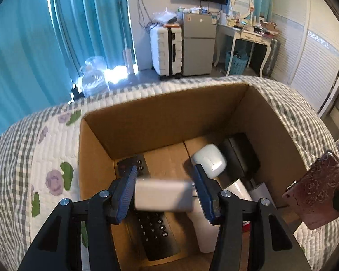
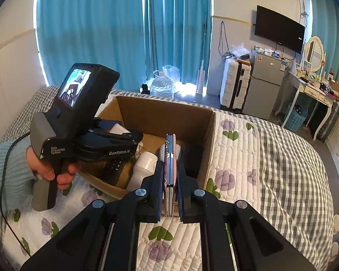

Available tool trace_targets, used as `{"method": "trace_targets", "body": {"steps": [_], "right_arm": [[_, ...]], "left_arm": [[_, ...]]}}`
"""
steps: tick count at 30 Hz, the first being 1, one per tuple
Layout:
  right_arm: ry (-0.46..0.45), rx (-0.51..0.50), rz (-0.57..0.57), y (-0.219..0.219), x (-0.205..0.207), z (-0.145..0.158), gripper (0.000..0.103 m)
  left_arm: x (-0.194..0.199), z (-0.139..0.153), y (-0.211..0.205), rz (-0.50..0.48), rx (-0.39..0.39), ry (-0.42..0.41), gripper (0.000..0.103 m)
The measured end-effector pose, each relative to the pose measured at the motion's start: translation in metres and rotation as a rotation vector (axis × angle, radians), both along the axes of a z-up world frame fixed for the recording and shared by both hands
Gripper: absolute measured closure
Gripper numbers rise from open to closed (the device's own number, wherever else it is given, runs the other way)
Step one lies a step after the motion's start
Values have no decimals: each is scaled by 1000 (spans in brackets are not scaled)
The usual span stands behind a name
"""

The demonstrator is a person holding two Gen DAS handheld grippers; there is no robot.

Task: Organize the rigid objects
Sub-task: 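Lower the power bank into the box with the left gripper while the right inserts the card case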

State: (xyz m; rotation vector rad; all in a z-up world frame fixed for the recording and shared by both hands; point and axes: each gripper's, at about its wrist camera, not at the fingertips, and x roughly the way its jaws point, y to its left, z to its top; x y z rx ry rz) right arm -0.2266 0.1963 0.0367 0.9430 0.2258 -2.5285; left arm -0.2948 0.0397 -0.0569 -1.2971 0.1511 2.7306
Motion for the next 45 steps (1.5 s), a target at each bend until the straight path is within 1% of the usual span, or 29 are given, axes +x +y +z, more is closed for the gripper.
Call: {"method": "trace_targets", "body": {"steps": [1, 5, 8, 9, 13, 17, 19, 23, 27, 29, 31, 32, 33, 34, 35, 36, 38, 41, 44, 45], "right_arm": [[2, 3, -1, 0, -1, 0, 93], [9, -9, 2, -2, -3, 4, 93], [11, -31, 13, -6, -8, 11, 93], [15, -34, 18, -9, -12, 13, 93], [21, -36, 40, -26, -32, 18, 94], [-11, -70, 42, -40, -65, 13, 94], [-40, -64, 37, -48, -85, 8, 93], [-147, -32, 44, -69, -118, -10, 93], [-260, 8, 46, -88, -140, -37, 93], [-281, 29, 41, -93, -143, -47, 93], [-283, 34, 8, -93, -143, -52, 93], [-290, 25, -7, -91, -144, -52, 91], [-294, 6, -13, -89, -143, -51, 81], [-290, -7, -19, -87, -142, -49, 66], [-274, -12, -32, -84, -139, -45, 60], [-250, -14, -46, -83, -136, -40, 57], [-207, -19, -49, -77, -125, -28, 57], [-137, -24, -73, -65, -104, -6, 57], [-73, -37, -101, -55, -81, 19, 57], [-37, -34, -105, -51, -67, 31, 56]], "left_arm": [[2, 3, 0, -12, 15, 8, 36], [9, 17, -7, 7, 37, 22, 35], [18, 31, -15, 13, 70, 63, 34], [21, 35, -16, 17, 70, 76, 33], [32, 47, -22, 29, 30, 135, 32], [40, 55, -33, 55, 16, 185, 32], [41, 58, -39, 61, 25, 197, 32], [40, 58, -49, 62, 26, 200, 32], [41, 55, -56, 66, 36, 196, 32], [42, 52, -57, 70, 39, 189, 32], [44, 50, -59, 73, 42, 186, 32], [45, 49, -60, 75, 40, 185, 32], [46, 49, -61, 78, 40, 187, 32], [48, 50, -62, 82, 39, 187, 32], [50, 52, -62, 87, 39, 189, 32], [52, 54, -62, 91, 41, 191, 32], [57, 60, -63, 98, 46, 201, 32], [69, 77, -63, 112, 51, 239, 32], [88, 105, -61, 117, 58, 299, 32], [96, 114, -60, 117, 63, 319, 32]]}}
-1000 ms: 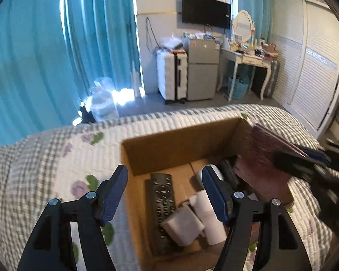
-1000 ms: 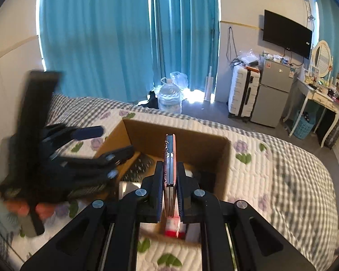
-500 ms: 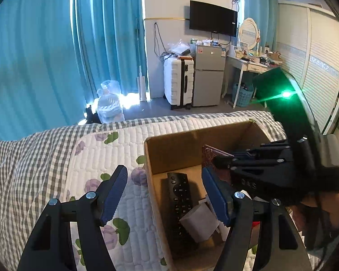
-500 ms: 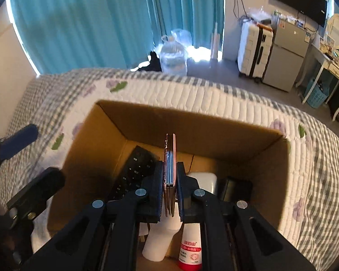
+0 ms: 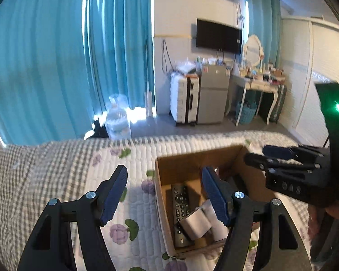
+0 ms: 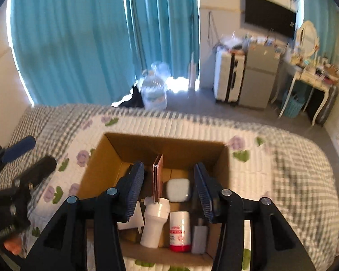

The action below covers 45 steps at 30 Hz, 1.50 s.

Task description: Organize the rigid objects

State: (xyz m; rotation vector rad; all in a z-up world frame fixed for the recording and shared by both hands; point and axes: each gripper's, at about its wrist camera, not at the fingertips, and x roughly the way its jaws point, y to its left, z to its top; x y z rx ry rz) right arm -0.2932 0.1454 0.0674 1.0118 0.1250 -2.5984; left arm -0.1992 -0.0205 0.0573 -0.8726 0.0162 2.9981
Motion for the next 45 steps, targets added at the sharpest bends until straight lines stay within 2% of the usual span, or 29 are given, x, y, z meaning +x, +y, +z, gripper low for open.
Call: {"method": "trace_targets", "body": {"steps": [4, 6, 11, 14, 19, 22, 24, 27, 29, 32, 34, 37, 39, 42, 45], "right_arm": [[98, 39, -11, 6, 41, 40, 51], [147, 39, -14, 10, 68, 62, 50], [238, 56, -20, 18, 126, 100, 42], [286, 45, -27, 24, 164, 119, 36], [340, 14, -26, 27, 212, 136, 16], [388, 21, -34, 28, 233, 139, 6], [425, -15, -47, 31, 246, 136, 0], [440, -48, -44, 35, 253, 123, 0], [418, -58, -39, 36, 253, 106, 0], [349, -106, -59, 40, 247, 71, 0], [325, -105, -75, 41, 244, 47, 0], [336, -84, -86, 39, 246, 22, 0], [333, -75, -91, 38, 245, 10, 0], [303, -65, -98, 39, 238, -4, 0], [275, -78, -113, 43, 232, -12, 0]], "left_arm": [[36, 40, 3, -9, 17, 86, 31], [59, 62, 7, -14, 12, 140, 27], [117, 110, 15, -38, -3, 269, 24], [150, 128, 14, -45, -6, 329, 22], [182, 136, 11, -28, -18, 362, 20], [196, 127, 4, -10, 3, 368, 20], [201, 116, 1, 22, 8, 359, 20], [205, 90, -5, 74, 17, 367, 19], [205, 70, -8, 78, 38, 360, 19], [193, 37, -9, 77, 64, 276, 19], [188, 17, -7, 87, 59, 237, 19], [185, -9, 0, 78, 29, 197, 19], [183, -18, 1, 80, 9, 179, 19], [178, -30, -2, 73, 25, 130, 19], [176, -31, -2, 68, 24, 124, 19]]}}
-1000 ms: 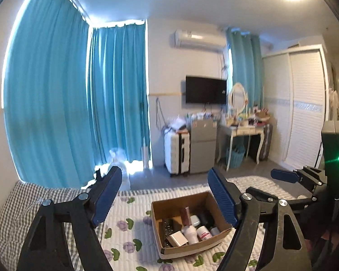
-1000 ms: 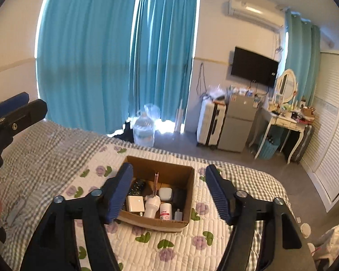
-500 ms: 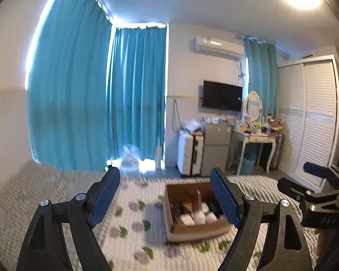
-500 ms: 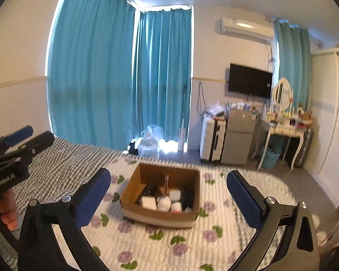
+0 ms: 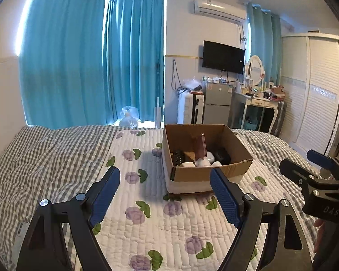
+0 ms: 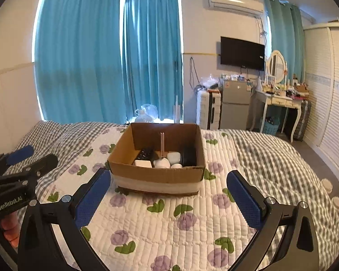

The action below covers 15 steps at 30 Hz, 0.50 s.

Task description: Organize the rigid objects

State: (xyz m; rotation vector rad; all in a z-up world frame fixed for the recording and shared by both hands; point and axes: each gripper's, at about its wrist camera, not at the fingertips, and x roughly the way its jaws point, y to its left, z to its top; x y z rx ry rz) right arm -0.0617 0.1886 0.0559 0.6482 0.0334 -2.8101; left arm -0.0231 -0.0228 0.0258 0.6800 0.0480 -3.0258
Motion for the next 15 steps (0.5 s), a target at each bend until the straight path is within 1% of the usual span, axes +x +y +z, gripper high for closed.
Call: {"method": "trace_targets", "body": {"steps": [4, 12, 15], "right_arm": [[-17, -3, -6, 0, -1, -3, 0], [-5, 21, 6, -4, 3, 2, 0], [-7, 18, 2, -3, 3, 2, 0]], "left_arm": [[7, 2, 3, -21, -5, 28, 19], [10, 4, 4, -30, 8, 8, 19], [11, 4, 6, -38, -1, 8, 19]]}}
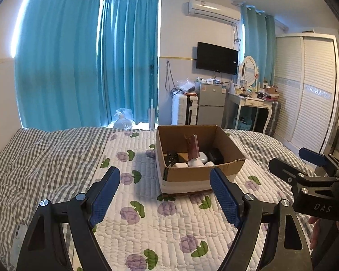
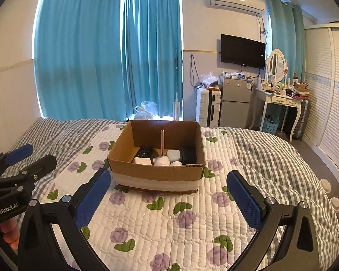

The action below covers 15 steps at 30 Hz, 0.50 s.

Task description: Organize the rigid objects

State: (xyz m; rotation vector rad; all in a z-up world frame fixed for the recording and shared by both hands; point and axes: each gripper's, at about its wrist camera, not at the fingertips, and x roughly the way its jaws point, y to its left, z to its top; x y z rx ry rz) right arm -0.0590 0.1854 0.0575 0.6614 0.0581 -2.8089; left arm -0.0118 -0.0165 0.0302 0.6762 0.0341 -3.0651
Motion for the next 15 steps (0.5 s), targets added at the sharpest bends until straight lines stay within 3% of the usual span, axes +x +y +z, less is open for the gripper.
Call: {"method": "trace_targets", "body": {"steps": [15], "right_arm": [[6, -13, -31, 9, 1, 2, 0]], "left_arm": [[-2, 0, -4, 13, 21, -21, 19]]}}
